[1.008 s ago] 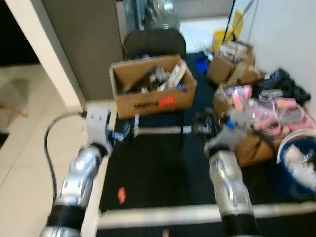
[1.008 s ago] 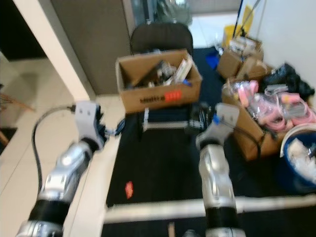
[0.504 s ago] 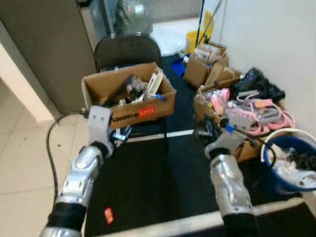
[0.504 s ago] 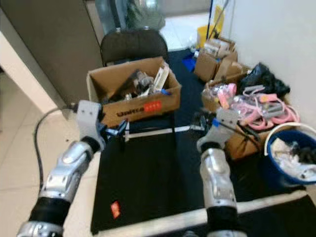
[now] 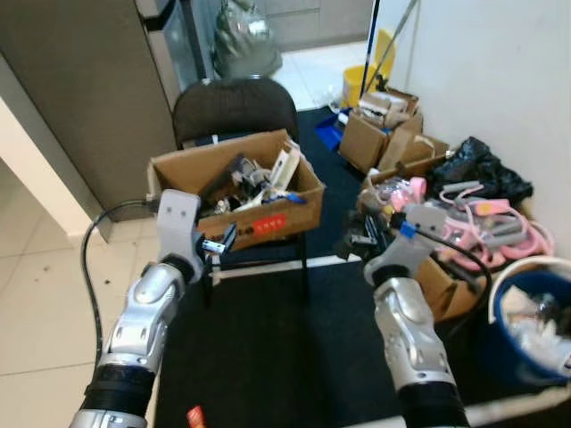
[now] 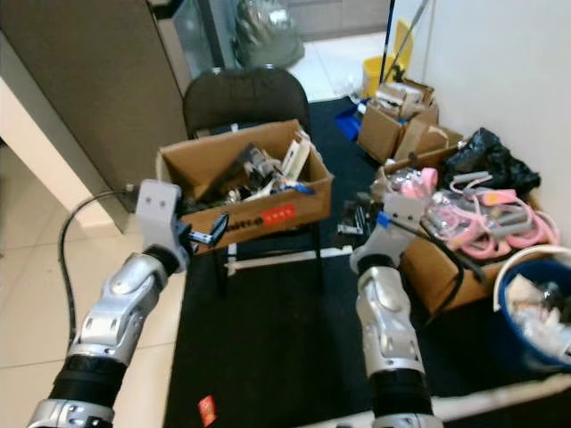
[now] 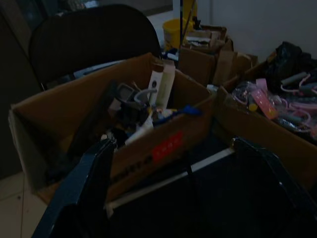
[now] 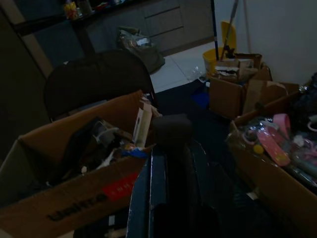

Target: Picking trash to rubbish bin

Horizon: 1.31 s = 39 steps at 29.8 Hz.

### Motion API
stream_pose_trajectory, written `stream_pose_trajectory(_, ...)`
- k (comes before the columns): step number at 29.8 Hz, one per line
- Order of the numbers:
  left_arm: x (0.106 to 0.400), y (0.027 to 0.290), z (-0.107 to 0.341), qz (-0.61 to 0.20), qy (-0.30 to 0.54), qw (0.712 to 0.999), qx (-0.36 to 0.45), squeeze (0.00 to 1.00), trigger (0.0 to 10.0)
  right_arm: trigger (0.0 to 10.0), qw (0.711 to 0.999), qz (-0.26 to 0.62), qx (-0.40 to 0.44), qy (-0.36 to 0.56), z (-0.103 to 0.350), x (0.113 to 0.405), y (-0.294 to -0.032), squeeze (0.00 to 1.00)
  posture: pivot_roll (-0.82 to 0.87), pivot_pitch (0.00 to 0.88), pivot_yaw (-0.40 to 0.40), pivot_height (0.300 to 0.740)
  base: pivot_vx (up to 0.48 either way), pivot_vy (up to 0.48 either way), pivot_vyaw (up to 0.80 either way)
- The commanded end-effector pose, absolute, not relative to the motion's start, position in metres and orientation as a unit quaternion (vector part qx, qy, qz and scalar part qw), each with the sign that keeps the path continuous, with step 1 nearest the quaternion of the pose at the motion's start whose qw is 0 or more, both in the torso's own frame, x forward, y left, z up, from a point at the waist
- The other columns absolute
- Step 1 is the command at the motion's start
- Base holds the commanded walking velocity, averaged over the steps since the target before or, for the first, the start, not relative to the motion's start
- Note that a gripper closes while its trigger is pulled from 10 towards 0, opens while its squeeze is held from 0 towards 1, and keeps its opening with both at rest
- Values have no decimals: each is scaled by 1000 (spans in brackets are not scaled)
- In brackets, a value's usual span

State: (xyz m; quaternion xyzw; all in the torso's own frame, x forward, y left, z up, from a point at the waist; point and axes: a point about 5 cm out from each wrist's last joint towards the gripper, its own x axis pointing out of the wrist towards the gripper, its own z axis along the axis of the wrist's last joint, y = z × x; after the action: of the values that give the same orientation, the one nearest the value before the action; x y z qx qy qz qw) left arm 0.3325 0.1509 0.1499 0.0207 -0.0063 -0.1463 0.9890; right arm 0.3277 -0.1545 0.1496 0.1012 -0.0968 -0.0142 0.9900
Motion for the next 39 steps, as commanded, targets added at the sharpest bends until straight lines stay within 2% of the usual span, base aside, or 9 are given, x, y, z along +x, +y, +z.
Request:
stream_pose_trajectory(1, 330, 159, 144, -137, 5, 990, 24, 0, 10000, 10000, 990, -13, 108, -86, 145, 327, -149, 0, -3, 116, 93, 740, 382, 0, 0)
stream_pose_trajectory(39, 332, 160, 145, -139, 4, 990, 26, 0, 10000, 10000, 994, -3, 82, -75, 143, 331, -144, 0, 3, 115, 98, 740, 382, 0, 0)
